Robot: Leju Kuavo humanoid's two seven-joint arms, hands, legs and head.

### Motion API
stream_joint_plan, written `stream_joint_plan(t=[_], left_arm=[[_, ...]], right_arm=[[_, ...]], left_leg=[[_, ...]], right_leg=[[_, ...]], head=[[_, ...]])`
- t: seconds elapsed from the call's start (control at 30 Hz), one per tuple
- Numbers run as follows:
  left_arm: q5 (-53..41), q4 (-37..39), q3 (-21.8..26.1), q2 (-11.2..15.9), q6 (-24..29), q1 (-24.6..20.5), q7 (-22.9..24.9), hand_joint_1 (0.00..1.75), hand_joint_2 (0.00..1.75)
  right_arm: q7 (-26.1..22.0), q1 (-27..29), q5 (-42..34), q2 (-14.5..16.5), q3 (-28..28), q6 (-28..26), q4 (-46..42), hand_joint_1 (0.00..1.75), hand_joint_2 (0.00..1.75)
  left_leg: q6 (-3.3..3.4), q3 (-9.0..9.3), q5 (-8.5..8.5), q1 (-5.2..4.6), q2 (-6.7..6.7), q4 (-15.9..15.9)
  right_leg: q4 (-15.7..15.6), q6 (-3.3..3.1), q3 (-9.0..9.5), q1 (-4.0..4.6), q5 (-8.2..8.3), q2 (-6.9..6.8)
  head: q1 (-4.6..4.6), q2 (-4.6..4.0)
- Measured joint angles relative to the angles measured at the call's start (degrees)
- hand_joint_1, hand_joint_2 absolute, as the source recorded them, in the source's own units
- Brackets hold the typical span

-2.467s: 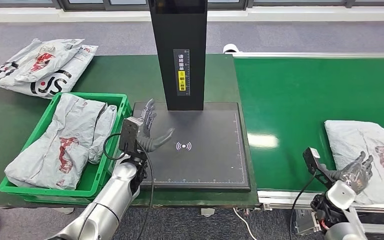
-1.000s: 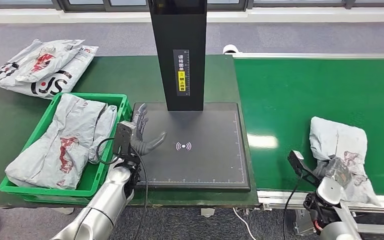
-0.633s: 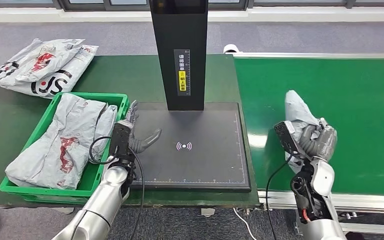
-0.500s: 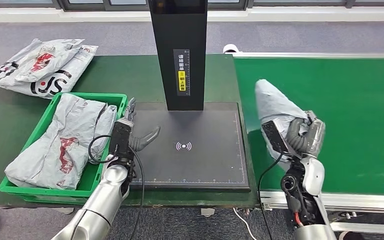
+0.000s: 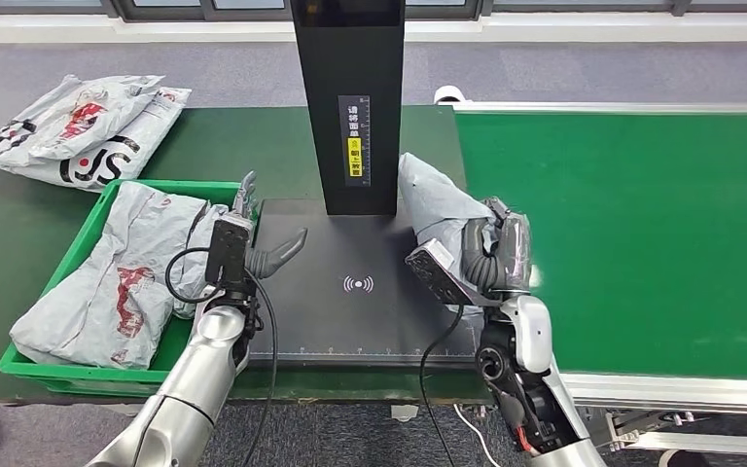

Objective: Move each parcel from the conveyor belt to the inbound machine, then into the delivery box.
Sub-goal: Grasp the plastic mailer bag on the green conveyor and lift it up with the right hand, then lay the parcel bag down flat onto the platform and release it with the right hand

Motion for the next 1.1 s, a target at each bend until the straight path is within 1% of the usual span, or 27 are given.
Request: stream_joint_plan(t=[0.1, 0.2, 0.23, 0.27, 0.3, 0.33, 0.37, 0.4, 0.43, 0.53, 0.67, 0.8, 0.87, 0.97, 1.1], left_arm=[[0.06, 0.0, 0.01, 0.0, 0.0, -0.13, -0.19, 0.0, 1.75], [0.26, -0.11, 0.01, -0.02, -0.04, -0.34, -0.37, 0.0, 1.75], [0.33, -0.24, 0.01, -0.03, -0.14, -0.38, -0.34, 0.0, 1.75], [0.43, -0.42, 0.01, -0.04, -0.32, -0.41, -0.26, 0.0, 1.75], [0.57, -0.62, 0.01, -0.04, -0.51, -0.43, -0.15, 0.0, 1.75], [0.75, -0.83, 0.01, -0.04, -0.69, -0.43, -0.04, 0.0, 1.75], [0.96, -0.99, 0.01, -0.04, -0.81, -0.45, 0.05, 0.0, 1.75], [1.12, -1.13, 0.01, -0.03, -0.85, -0.45, 0.11, 0.0, 1.75], [1.26, -1.24, 0.01, -0.02, -0.87, -0.46, 0.13, 0.0, 1.75], [1.75, -1.69, 0.01, -0.01, -0.55, -0.43, 0.01, 0.0, 1.75], [2.32, -3.15, 0.01, 0.17, 0.3, 0.18, -0.07, 0.0, 1.75], [2.35, -4.35, 0.01, 0.48, 0.51, 0.88, -0.06, 0.0, 1.75], [2.41, -5.07, 0.01, 0.57, 0.6, 1.28, -0.04, 0.0, 1.75], [2.68, -6.35, 0.01, 0.68, 0.54, 1.93, 0.07, 0.0, 1.75], [1.67, -7.96, -0.02, 0.78, -0.83, 3.19, 0.37, 0.0, 1.75]], right_arm=[[-0.87, -0.25, -2.33, 0.31, 2.22, 3.54, 0.71, 1.75, 1.75], [-2.01, -1.45, -6.51, 1.74, 5.78, 8.5, 5.06, 1.63, 1.75], [-2.44, -1.9, -8.34, 2.31, 6.98, 10.64, 7.04, 1.54, 1.75], [-2.94, -2.28, -10.41, 2.82, 8.07, 12.98, 9.0, 1.36, 1.75], [-3.51, -2.59, -12.48, 3.22, 9.05, 15.11, 10.95, 1.07, 1.75], [-4.1, -2.86, -14.37, 3.5, 9.85, 16.89, 12.76, 0.68, 1.75], [-4.66, -3.17, -15.94, 3.7, 10.55, 18.33, 14.44, 0.33, 1.75], [-5.11, -3.52, -17.22, 3.81, 11.17, 19.56, 16.04, 0.11, 1.75], [-5.44, -3.88, -18.15, 3.86, 11.71, 20.65, 17.43, 0.0, 1.75], [-6.99, -4.91, -20.61, 3.88, 12.75, 22.41, 20.84, 0.0, 1.75], [-9.33, -5.67, -23.52, 3.83, 12.89, 21.13, 23.08, 0.0, 1.75], [-10.16, -5.97, -24.77, 3.79, 12.89, 20.26, 23.83, 0.0, 1.75], [-11.51, -5.84, -26.32, 3.76, 12.88, 18.87, 23.72, 0.0, 1.75], [-15.69, -5.0, -30.54, 3.61, 12.16, 16.22, 21.76, 0.0, 1.75], [-22.22, -3.23, -38.21, 3.29, 9.07, 13.46, 15.09, 0.0, 1.75]], left_leg=[[0.0, -0.02, -0.01, -0.01, 0.0, 0.0], [-0.01, 0.02, -0.01, 0.02, 0.05, -0.01], [-0.02, 0.03, 0.0, 0.04, 0.06, -0.01], [-0.02, 0.03, 0.0, 0.06, 0.06, -0.01], [-0.04, 0.02, 0.01, 0.08, 0.05, -0.01], [-0.05, 0.02, 0.02, 0.09, 0.04, -0.01], [-0.06, 0.01, 0.03, 0.09, 0.03, -0.01], [-0.07, 0.01, 0.04, 0.1, 0.02, -0.01], [-0.08, 0.01, 0.04, 0.1, 0.02, -0.01], [-0.08, 0.01, 0.04, 0.09, 0.03, 0.0], [-0.07, 0.01, 0.04, 0.07, 0.03, 0.0], [-0.07, 0.01, 0.04, 0.06, 0.03, 0.0], [-0.07, 0.02, 0.04, 0.06, 0.03, 0.0], [-0.08, 0.02, 0.04, 0.07, 0.04, 0.0], [-0.08, 0.03, 0.04, 0.06, 0.04, 0.0]], right_leg=[[0.0, 0.0, -0.01, 0.02, 0.0, 0.0], [0.0, -0.02, -0.02, 0.07, 0.0, 0.02], [0.0, -0.03, -0.03, 0.1, 0.0, 0.03], [0.0, -0.03, -0.03, 0.12, 0.0, 0.02], [0.0, -0.04, -0.03, 0.14, 0.0, 0.02], [0.0, -0.04, -0.03, 0.15, 0.0, 0.01], [0.0, -0.05, -0.02, 0.15, 0.0, 0.01], [0.0, -0.05, -0.02, 0.15, 0.0, 0.01], [0.0, -0.05, -0.02, 0.15, 0.0, 0.01], [0.0, -0.04, -0.01, 0.13, 0.0, 0.02], [0.0, -0.04, -0.01, 0.1, 0.01, 0.02], [0.0, -0.04, -0.01, 0.12, 0.01, 0.02], [0.0, -0.04, -0.02, 0.12, 0.01, 0.02], [0.0, -0.05, -0.03, 0.13, 0.01, 0.02], [0.0, -0.05, -0.04, 0.12, 0.01, 0.03]], head=[[0.0, -0.01], [-0.01, -0.01], [-0.01, -0.01], [-0.01, -0.01], [-0.01, -0.01], [-0.01, -0.01], [-0.01, 0.0], [-0.01, 0.0], [0.0, 0.01], [0.0, -0.01], [0.0, 0.0], [0.0, -0.01], [0.0, 0.0], [-0.01, 0.0], [-0.01, 0.0]])
